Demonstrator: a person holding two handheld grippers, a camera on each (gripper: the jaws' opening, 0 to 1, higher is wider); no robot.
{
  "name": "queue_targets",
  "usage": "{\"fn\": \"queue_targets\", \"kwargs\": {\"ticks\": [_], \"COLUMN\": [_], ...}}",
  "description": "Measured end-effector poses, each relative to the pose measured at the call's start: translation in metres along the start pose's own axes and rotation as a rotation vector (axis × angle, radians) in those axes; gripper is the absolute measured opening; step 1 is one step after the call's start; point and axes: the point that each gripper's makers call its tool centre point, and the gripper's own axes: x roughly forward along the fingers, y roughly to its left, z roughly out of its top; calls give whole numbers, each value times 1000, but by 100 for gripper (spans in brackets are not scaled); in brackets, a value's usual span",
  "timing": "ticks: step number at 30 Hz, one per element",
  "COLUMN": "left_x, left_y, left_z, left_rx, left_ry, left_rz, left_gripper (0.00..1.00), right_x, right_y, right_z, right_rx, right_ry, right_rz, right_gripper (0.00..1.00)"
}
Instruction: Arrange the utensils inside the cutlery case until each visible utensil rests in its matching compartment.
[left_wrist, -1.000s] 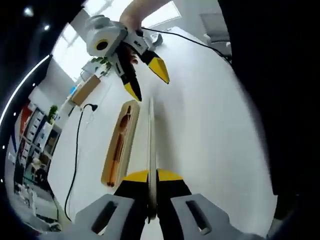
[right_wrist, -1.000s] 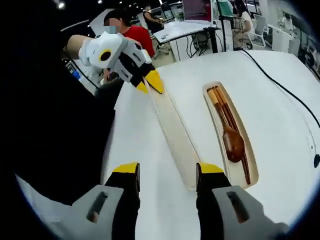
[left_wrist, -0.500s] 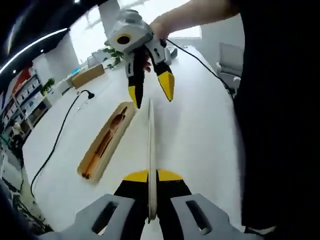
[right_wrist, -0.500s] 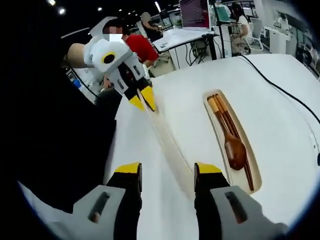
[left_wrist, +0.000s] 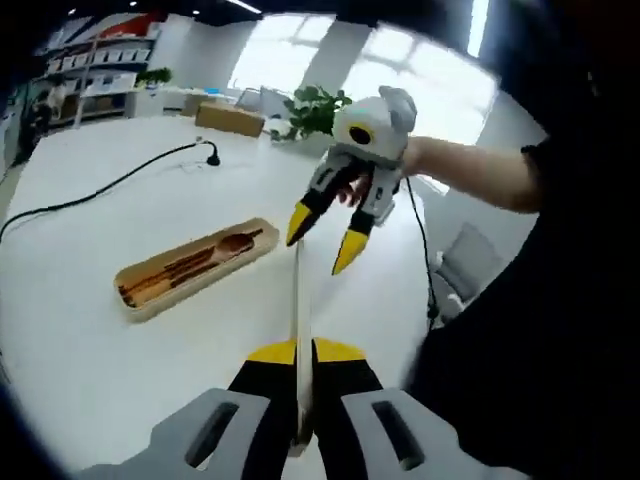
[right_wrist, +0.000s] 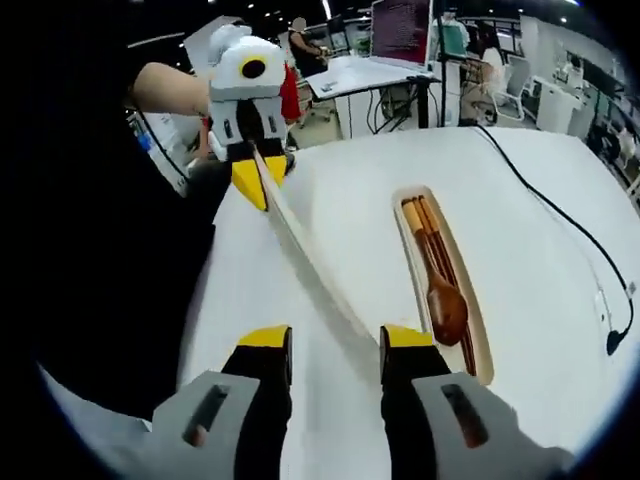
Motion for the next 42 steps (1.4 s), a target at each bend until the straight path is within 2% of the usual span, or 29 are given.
{"fn": "queue_targets", "kwargs": {"ticks": [2,4,5,7,10,11,12,13,14,15,18,22,25,26,28,32,35,37,42], "left_x": [-1,-2,-1,1,3,3,4,5,5,6,7,6,7,7,8,7,5,6,9], "left_y": [2,7,7,3,1,-1,-1,-2,-4,-6,-6,-14,-15,-17,-15,-13,-8,-12,-15], "left_z": [7,9,11,14,15,16,16,17,17,19,21,22,24,23,21,15,16,16,18], "left_rx": [-70,-76,-115,-181,-258,-276,-256,-257,-296,-337,-369,-496,-549,-589,-608,-689,-741,-773,-790], "left_ry": [-35,-39,-53,-70,-76,-73,-72,-70,-71,-74,-80,-66,-65,-51,-39,6,18,31,48], "left_rz": [-20,-17,-21,-49,-62,-69,-72,-76,-84,-92,-103,-151,-176,-191,-193,-199,-213,-218,-221], "left_gripper": [3,3,3,3,3,3,3,3,3,3,3,3,3,3,3,3,3,3,3], "right_x": [1,1,2,4,7,8,8,8,9,10,7,3,3,4,4,3,1,2,4], "right_y": [-1,-4,-6,-9,-7,-8,-9,-11,-11,-11,-14,-16,-12,-9,-7,-4,-3,-4,-2], "right_z": [2,2,1,0,2,2,2,-1,-4,-3,-2,0,1,2,2,4,6,8,10], "right_rx": [-32,-69,-88,-163,-247,-277,-338,-363,-376,-373,-407,-453,-486,-498,-509,-505,-510,-498,-484], "right_ry": [-11,1,11,48,64,72,86,104,124,118,122,129,136,140,143,139,139,133,126], "right_rz": [-38,-84,-108,-174,-225,-239,-264,-279,-289,-297,-332,-371,-369,-362,-352,-326,-316,-313,-294], "right_gripper": [38,42,45,48,51,50,47,46,46,47,48,48,48,48,48,50,50,50,48]}}
